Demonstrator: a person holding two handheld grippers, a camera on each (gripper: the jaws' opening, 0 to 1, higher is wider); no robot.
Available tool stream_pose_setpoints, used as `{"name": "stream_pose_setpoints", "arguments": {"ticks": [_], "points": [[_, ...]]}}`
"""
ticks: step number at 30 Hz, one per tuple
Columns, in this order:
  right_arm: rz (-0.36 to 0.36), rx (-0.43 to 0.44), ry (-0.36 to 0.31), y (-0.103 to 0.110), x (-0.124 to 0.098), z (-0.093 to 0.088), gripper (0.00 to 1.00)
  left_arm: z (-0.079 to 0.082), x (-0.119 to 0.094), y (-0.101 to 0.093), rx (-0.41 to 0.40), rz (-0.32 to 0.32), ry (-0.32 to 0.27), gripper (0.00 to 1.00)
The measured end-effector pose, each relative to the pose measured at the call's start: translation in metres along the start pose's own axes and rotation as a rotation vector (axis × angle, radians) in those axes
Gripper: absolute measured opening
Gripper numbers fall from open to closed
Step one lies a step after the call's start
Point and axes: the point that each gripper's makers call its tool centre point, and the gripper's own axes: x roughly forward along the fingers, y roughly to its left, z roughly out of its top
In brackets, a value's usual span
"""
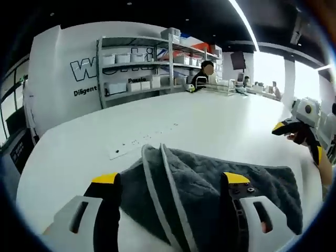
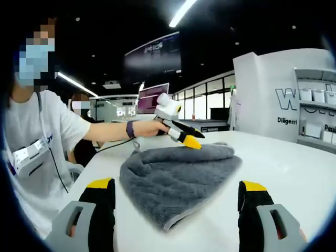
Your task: Open the folded towel by lifting each exposed corner and separating the folded layers until the towel lies flat within the target outline without major curled edges
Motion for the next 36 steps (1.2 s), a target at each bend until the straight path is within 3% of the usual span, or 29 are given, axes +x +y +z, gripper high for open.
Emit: {"name": "stream_pose_setpoints", "arguments": {"ticks": [7, 11, 14, 18, 29, 36], "points": [[-0.001, 0.0, 0.004, 0.0, 0.0, 0.0, 0.99, -0.005, 0.02, -0.003, -0.028, -0.054, 0.046, 0.63], [-0.006, 0.001, 0.002, 0.0, -0.001, 0.0, 0.99, -0.007, 0.026, -0.001, -0.029, -0.052, 0.063, 0.61], [-0.006, 0.003, 0.0, 0.001, -0.001, 0.001, 0.99, -0.007, 0.028, 0.002, -0.053, -0.05, 0.065, 0.55], [-0.01, 0.001, 0.008, 0.001, -0.001, -0.001, 0.99, -0.011, 0.032, -0.004, -0.09, -0.087, 0.083, 0.48], [-0.014, 0.005, 0.014, 0.001, 0.0, -0.003, 0.99, -0.014, 0.02, -0.003, -0.009, -0.058, 0.104, 0.19], [-0.019, 0.01, 0.014, -0.002, -0.001, -0.004, 0.99, -0.01, 0.012, 0.004, 0.047, -0.022, 0.097, 0.09]]}}
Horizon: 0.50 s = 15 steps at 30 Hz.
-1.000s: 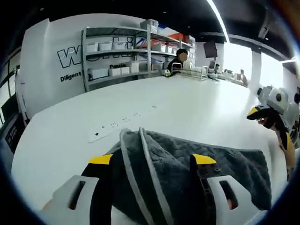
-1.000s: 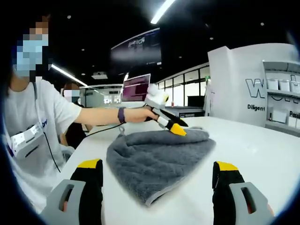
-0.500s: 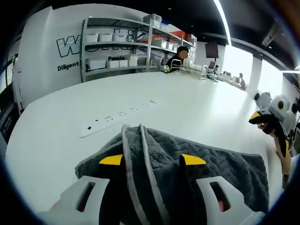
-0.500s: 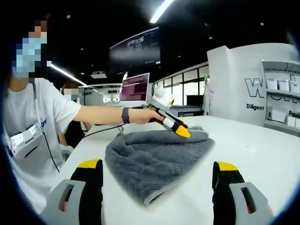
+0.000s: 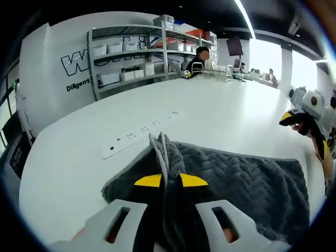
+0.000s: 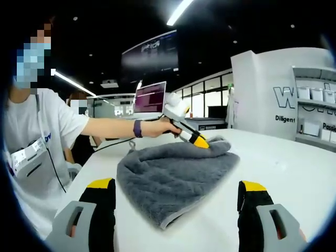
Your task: Open the folded towel by lifting each exposed corner and separating the folded layers until the towel lies flat within the target outline without major curled edges
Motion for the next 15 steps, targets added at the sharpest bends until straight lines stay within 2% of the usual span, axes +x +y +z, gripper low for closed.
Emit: {"name": "stream_pose_setpoints", "arguments": {"ticks": [6, 11, 15], "points": [[0.001, -0.001, 0.006, 0.0, 0.001, -0.002, 0.98, 0.003, -0.015, 0.015, 0.069, 0.101, -0.013, 0.08], [0.001, -0.002, 0.007, -0.001, 0.001, -0.002, 0.98, 0.002, -0.029, 0.026, 0.084, 0.164, -0.029, 0.08], [0.002, 0.0, 0.011, -0.002, 0.002, -0.003, 0.98, -0.008, -0.042, 0.038, 0.134, 0.235, 0.004, 0.08]]}}
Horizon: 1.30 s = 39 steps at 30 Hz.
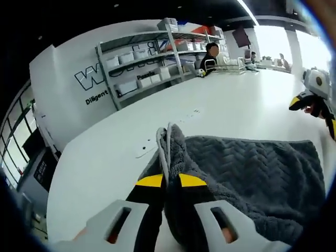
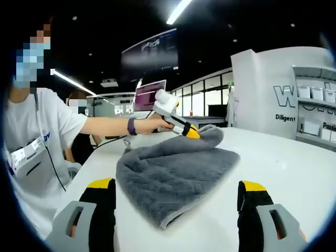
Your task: Open the folded towel by lifting each exposed corner and separating the folded layers until the towel lies flat within the target outline without major curled edges
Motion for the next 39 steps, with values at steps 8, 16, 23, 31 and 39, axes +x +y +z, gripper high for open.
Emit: {"name": "stream_pose_setpoints", "arguments": {"ticks": [8, 16, 23, 31, 39], "points": [[0.001, 0.005, 0.009, -0.001, 0.001, -0.003, 0.98, -0.018, -0.01, 0.015, 0.082, 0.076, 0.046, 0.08], [0.002, 0.001, 0.02, -0.001, 0.002, -0.006, 0.98, -0.029, -0.026, 0.033, 0.236, 0.21, 0.096, 0.08], [0.003, -0.001, 0.021, -0.001, 0.001, -0.006, 0.98, -0.038, -0.047, 0.04, 0.328, 0.288, 0.107, 0.08], [0.004, -0.003, 0.029, 0.0, 0.002, -0.007, 0.98, -0.055, -0.068, 0.05, 0.242, 0.306, 0.112, 0.09], [0.005, -0.004, 0.034, 0.0, 0.003, -0.008, 0.98, -0.077, -0.075, 0.059, 0.189, 0.321, 0.157, 0.09]]}}
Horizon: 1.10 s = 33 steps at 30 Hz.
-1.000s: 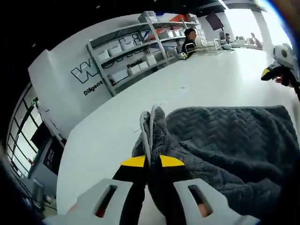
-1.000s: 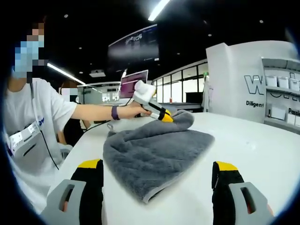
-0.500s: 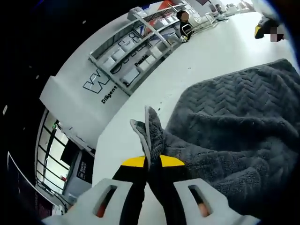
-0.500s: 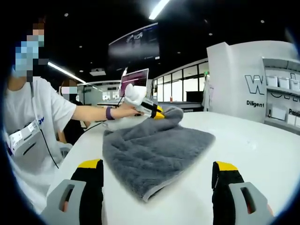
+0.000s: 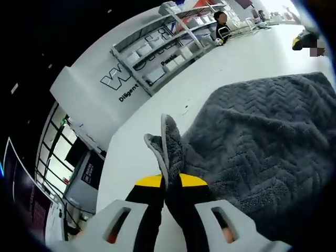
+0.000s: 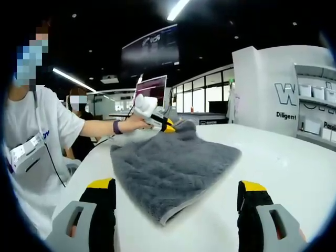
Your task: Open the folded towel by lifting each exposed corner and separating the folded layers until the towel lies flat within the target outline without major curled edges
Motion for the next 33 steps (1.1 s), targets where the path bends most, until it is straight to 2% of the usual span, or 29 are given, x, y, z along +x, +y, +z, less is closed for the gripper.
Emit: {"name": "stream_pose_setpoints", "arguments": {"ticks": [4, 11, 21, 29, 33], "points": [[0.0, -0.001, 0.004, 0.001, 0.001, -0.001, 0.98, -0.016, 0.001, 0.0, -0.014, -0.003, 0.035, 0.1], [0.002, -0.003, 0.01, 0.002, 0.002, -0.002, 0.98, -0.029, 0.0, 0.0, -0.034, -0.003, 0.061, 0.11], [0.005, -0.001, 0.014, 0.002, 0.002, -0.003, 0.98, -0.042, -0.001, 0.003, -0.077, 0.014, 0.068, 0.23], [0.002, -0.004, 0.008, 0.002, 0.001, -0.001, 0.98, -0.045, -0.028, 0.014, -0.063, 0.052, 0.049, 0.28], [0.003, -0.003, 0.017, 0.003, 0.002, -0.003, 0.98, -0.041, -0.045, 0.008, -0.113, 0.01, 0.002, 0.3]]}}
